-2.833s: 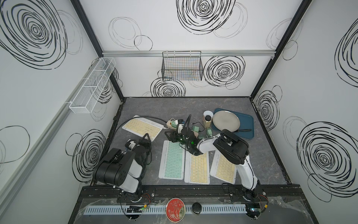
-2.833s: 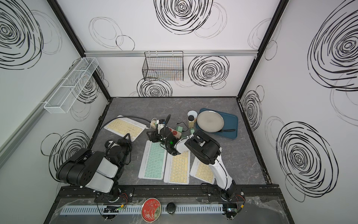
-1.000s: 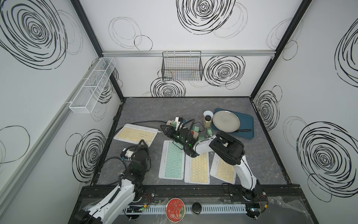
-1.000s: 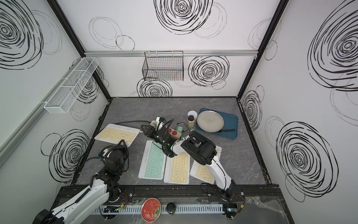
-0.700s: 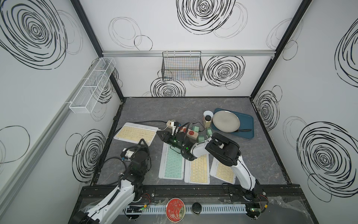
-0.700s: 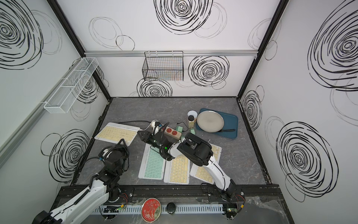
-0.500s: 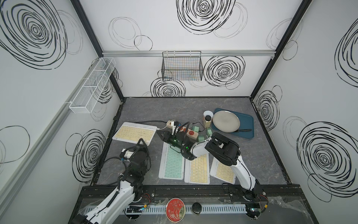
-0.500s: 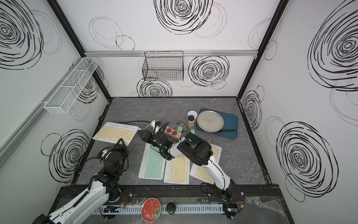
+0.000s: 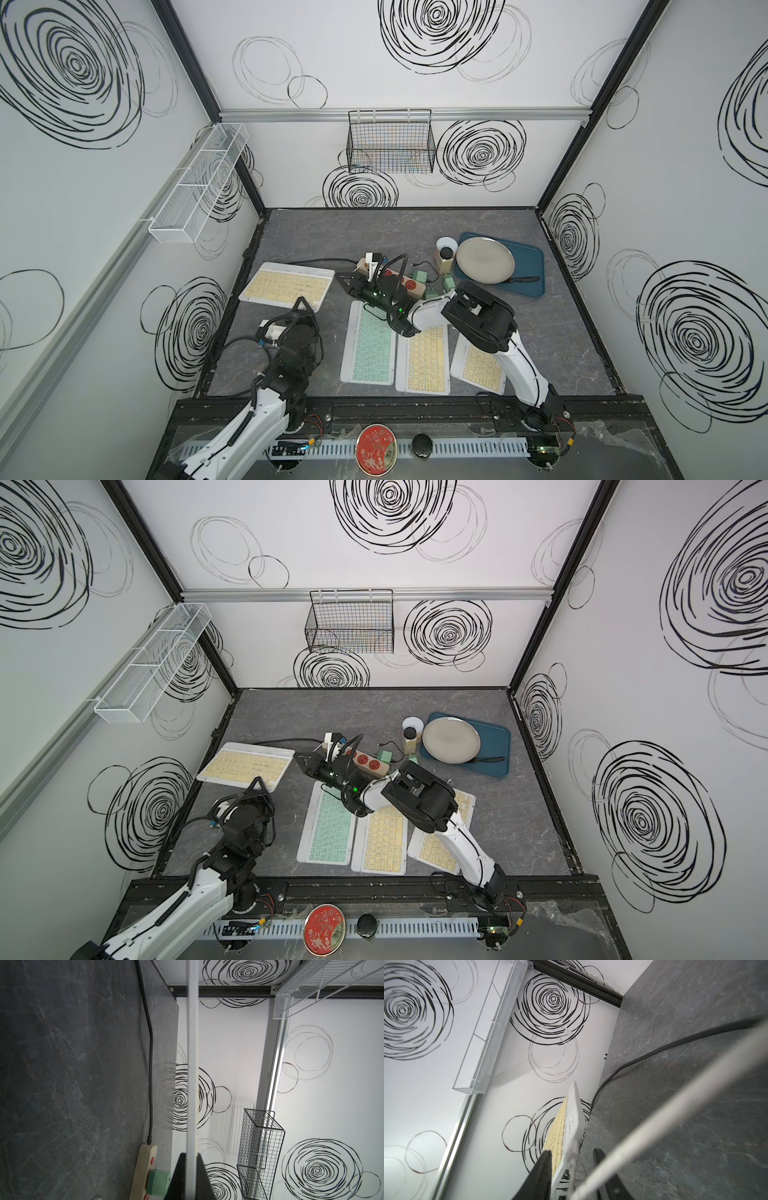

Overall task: Unplug the wireless keyboard
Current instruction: Remove the power cord from the keyboard.

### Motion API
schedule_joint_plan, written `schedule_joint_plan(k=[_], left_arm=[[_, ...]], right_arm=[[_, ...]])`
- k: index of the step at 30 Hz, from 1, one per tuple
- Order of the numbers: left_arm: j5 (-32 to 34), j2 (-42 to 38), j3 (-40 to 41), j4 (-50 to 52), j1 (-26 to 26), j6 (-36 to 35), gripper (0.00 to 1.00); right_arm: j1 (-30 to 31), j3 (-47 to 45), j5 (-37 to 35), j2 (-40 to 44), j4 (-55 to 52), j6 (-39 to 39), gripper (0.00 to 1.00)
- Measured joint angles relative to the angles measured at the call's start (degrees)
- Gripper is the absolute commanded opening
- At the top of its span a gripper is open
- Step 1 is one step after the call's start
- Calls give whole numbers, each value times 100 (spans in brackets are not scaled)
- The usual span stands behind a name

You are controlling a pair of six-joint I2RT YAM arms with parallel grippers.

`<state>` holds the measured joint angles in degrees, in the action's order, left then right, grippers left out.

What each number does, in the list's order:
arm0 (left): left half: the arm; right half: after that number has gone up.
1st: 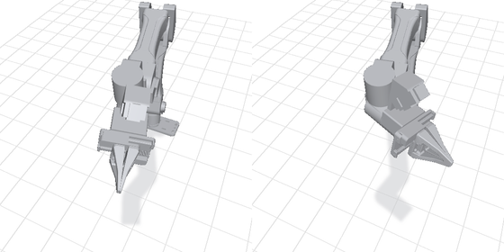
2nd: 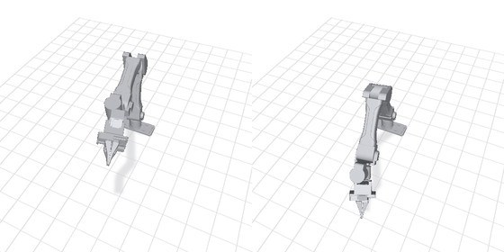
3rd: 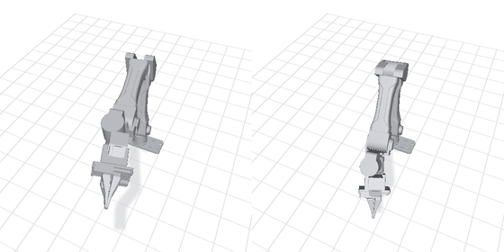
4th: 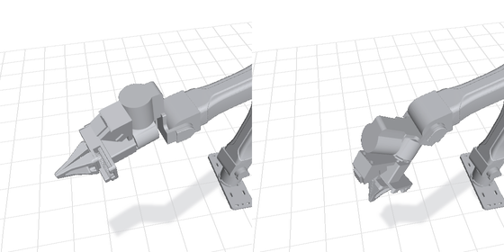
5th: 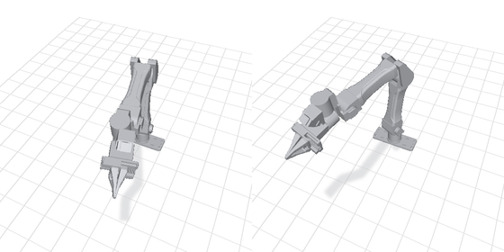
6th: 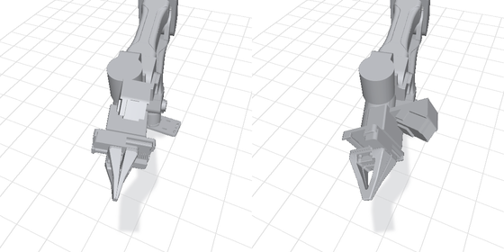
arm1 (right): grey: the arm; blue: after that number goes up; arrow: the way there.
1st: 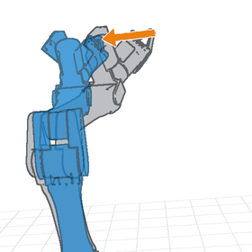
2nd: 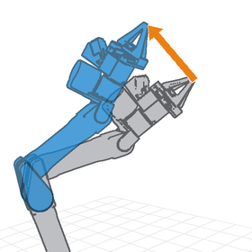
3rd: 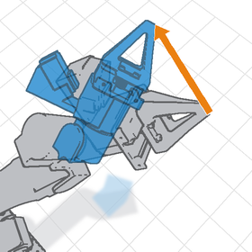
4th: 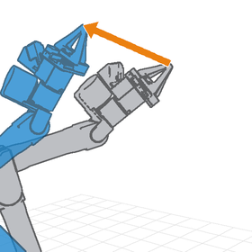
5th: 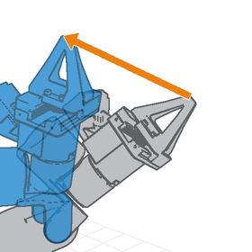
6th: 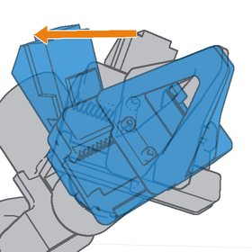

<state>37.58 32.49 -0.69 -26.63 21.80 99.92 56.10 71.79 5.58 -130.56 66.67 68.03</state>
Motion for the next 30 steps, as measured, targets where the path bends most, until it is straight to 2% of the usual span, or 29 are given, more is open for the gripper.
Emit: schedule_joint_plan(k=[6,16,20,30], left_arm=[[2,-7,0,0,7,0,0],[127,-57,0,20,22,-7,0],[157,-61,0,20,22,-9,0],[310,-400,0,254,87,-157,0]], right_arm=[[-79,107,116,-33,7,63,14],[-90,267,234,-125,-4,138,12],[-90,271,232,-131,-13,136,0],[-114,111,229,-129,177,153,0]])
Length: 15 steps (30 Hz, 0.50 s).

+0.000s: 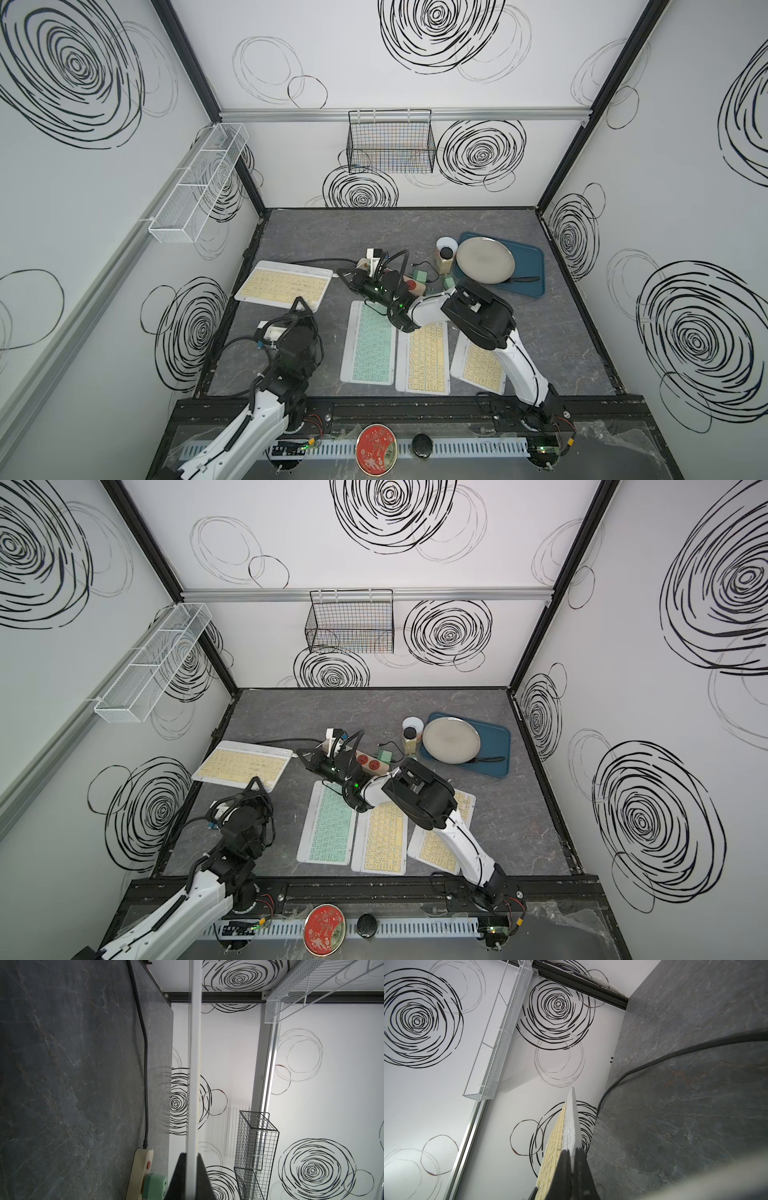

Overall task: Unplug the wireless keyboard
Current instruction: Remove the power cord from the keyboard.

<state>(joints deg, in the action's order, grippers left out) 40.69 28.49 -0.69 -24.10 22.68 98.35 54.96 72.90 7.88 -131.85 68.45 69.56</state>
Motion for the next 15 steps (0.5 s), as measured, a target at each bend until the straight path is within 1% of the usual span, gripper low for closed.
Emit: schedule_joint_plan(k=[7,11,15], left_arm=[[28,-542,-2,761,31,-131,0],[22,-529,-4,728,-120,-221,0],[24,-284,-4,492,-282,-293,0]], right_arm=[[24,-267,85,0,212,98,0],[46,-286,151,0,313,221,0],[74,-393,205,0,452,337,0]])
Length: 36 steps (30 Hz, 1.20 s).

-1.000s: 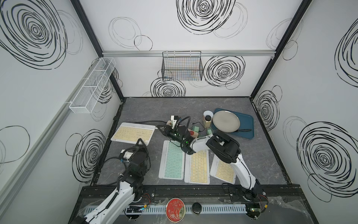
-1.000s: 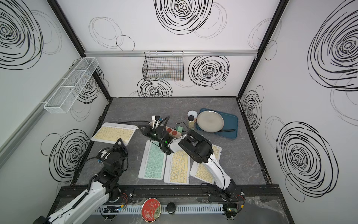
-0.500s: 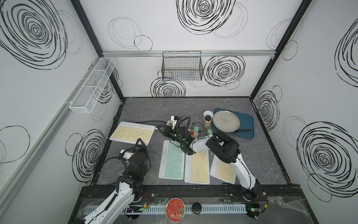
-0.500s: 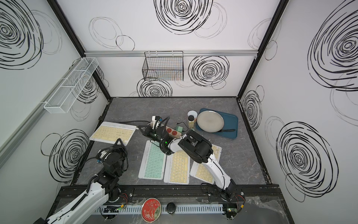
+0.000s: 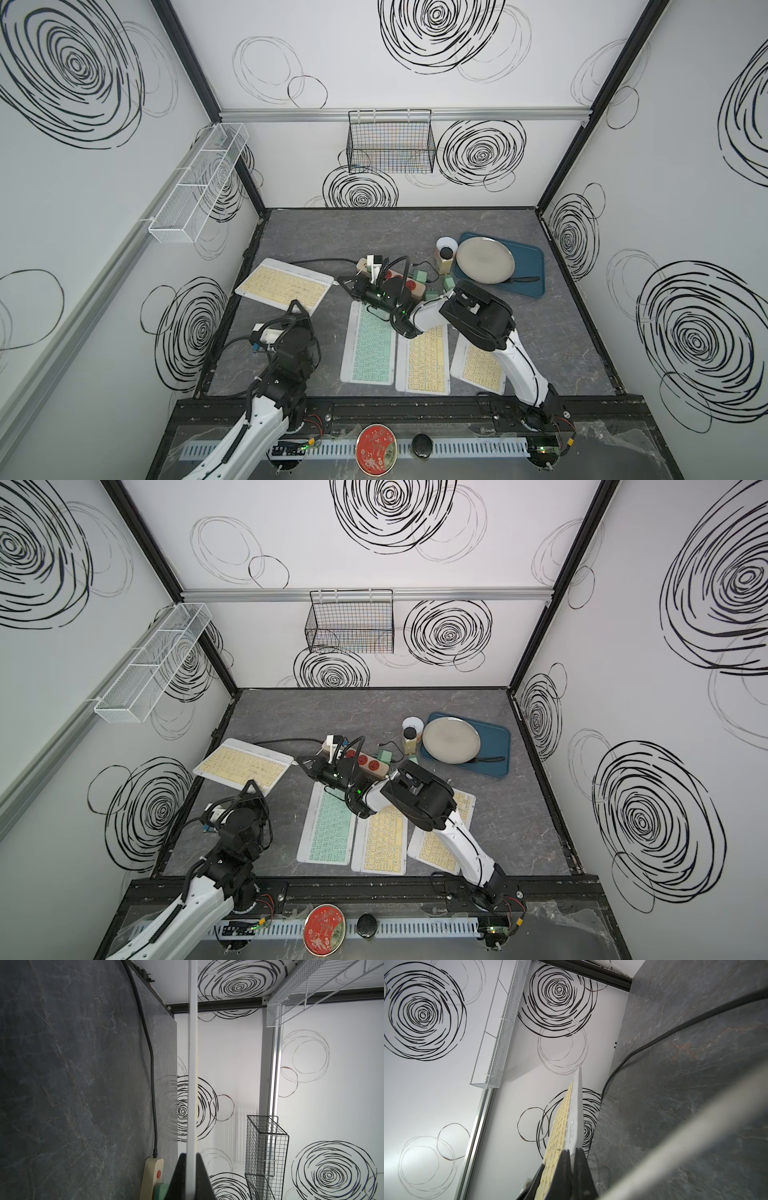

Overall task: Unplug the wireless keyboard
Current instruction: Remove the power cord from the keyboard.

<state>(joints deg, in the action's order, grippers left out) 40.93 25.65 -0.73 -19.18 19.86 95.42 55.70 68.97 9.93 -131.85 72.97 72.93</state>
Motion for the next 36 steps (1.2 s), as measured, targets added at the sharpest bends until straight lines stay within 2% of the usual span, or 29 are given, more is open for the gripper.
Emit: schedule_joint_plan(k=[6,11,16,21,27,32,36], left_arm=[[199,487,0,-297,-55,-13,0],[651,785,0,-629,-26,-57,0],[1416,848,0,-791,321,-157,0],[1834,1058,0,-881,525,-249,0],[1823,1274,-2,-1051,643,-413,0],[1867,1565,-2,-1460,485,-455,0],[2149,1576,0,-1659,466,-522,0]], right_arm=[[94,-81,-94,2,-55,81,0],[234,227,-339,2,-520,101,0],[326,535,-446,7,-929,144,0],[356,321,-540,155,-1045,118,0],[308,-304,-313,396,-715,278,0],[321,-98,-223,391,-863,284,0],[343,264,-188,295,-1029,273,0]])
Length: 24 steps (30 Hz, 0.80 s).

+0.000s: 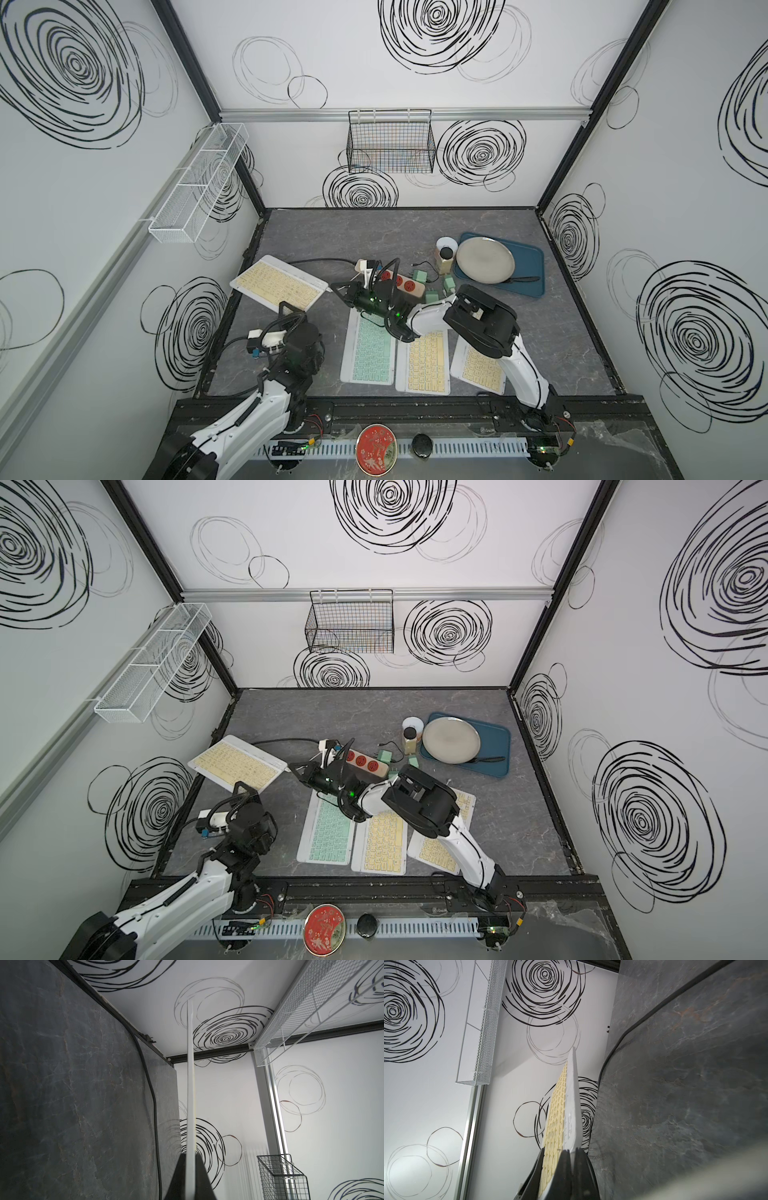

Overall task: Unplug the wireless keyboard
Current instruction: Remove the power cord from the keyboard.

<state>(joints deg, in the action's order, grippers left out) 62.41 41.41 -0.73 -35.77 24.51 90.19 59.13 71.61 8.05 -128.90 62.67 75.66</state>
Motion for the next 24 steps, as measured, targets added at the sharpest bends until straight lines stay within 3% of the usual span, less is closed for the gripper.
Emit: schedule_joint_plan(k=[9,14,17,24], left_arm=[[907,221,0,-42,177,46,0],[1082,494,0,-151,245,61,0],[1231,483,0,-146,236,70,0],[1416,162,0,-24,232,39,0]], right_arm=[[328,612,-411,-151,-811,17,0],[518,151,-968,-63,-599,155,0],[533,-372,-981,160,-492,225,0],[575,-9,-802,177,-334,212,0]])
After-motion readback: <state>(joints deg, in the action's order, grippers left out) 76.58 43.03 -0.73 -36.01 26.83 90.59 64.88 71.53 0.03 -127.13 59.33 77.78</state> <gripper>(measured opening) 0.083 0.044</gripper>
